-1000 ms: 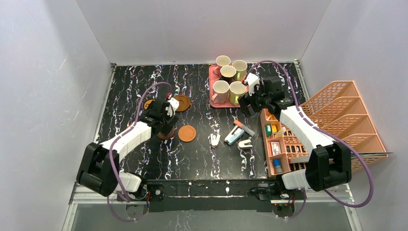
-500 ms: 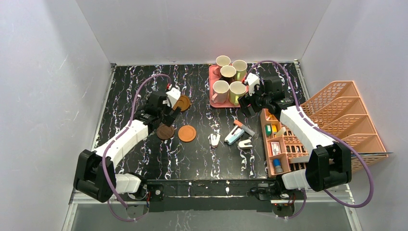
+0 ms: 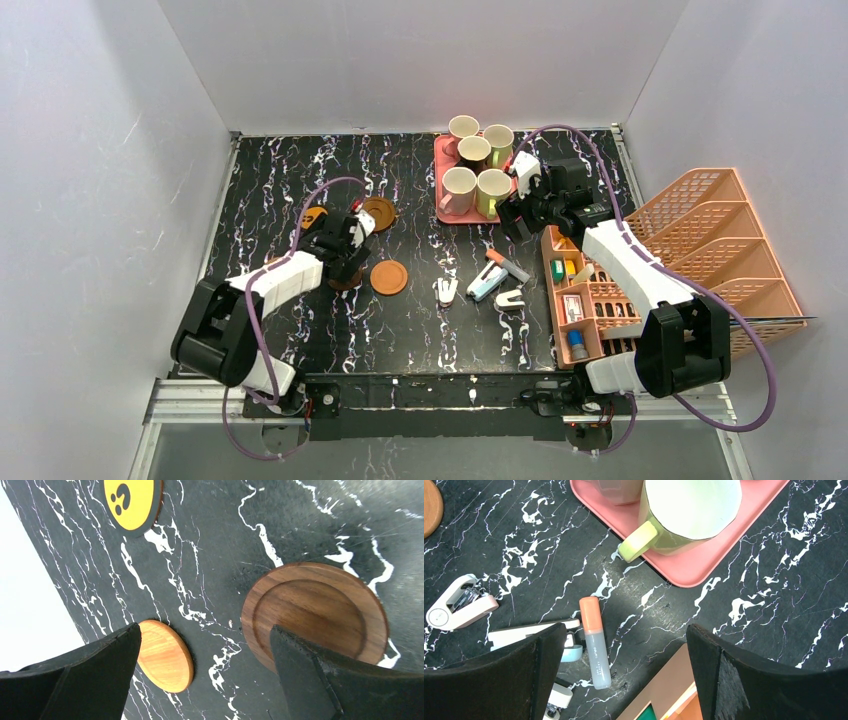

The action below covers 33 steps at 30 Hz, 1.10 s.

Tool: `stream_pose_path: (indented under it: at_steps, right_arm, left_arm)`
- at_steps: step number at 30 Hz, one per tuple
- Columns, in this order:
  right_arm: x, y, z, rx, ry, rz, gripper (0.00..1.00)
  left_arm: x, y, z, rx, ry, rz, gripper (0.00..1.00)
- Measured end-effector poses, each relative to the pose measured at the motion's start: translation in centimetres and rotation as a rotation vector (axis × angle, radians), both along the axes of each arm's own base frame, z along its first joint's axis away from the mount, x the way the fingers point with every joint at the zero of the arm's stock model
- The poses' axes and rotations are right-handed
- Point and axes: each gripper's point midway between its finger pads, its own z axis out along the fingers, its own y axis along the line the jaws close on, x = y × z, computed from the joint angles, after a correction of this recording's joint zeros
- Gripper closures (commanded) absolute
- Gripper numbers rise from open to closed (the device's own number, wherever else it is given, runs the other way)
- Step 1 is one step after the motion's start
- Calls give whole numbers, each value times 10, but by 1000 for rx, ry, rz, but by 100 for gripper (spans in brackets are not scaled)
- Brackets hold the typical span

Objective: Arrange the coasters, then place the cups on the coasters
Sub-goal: Move the coaster to the center of the board.

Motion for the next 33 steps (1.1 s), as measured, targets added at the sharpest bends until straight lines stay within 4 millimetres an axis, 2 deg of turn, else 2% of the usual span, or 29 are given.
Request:
stream_pose_path:
  at_steps: [3,14,18,22,25,29,31,33]
  right_arm:
    - [0,0,0,0,0,0,2]
    - [0,0,0,3,1,2,2]
    - [0,-1,0,3,2,0,2]
    - [0,-1,0,4,2,-1,2]
    - [0,-1,0,5,2,0,2]
    - [0,-1,0,4,2,-1,2]
    - [0,-1,0,4,2,-1,2]
    - [0,-1,0,4,2,-2,2]
  left_arm:
    - [0,7,-9,44,6,16,2]
    - [18,20,-6,101,-70,81,2]
    - [18,24,-5,97,-68,92,2]
    - [11,17,-4,41,-31,61,2]
    - [11,4,10,-43,-35,25,2]
    - [27,-27,59,-202,-126,-47,2]
    - [33,-42,76,-256,-158,-86,2]
    - [34,-55,80,-287,-160,-123,2]
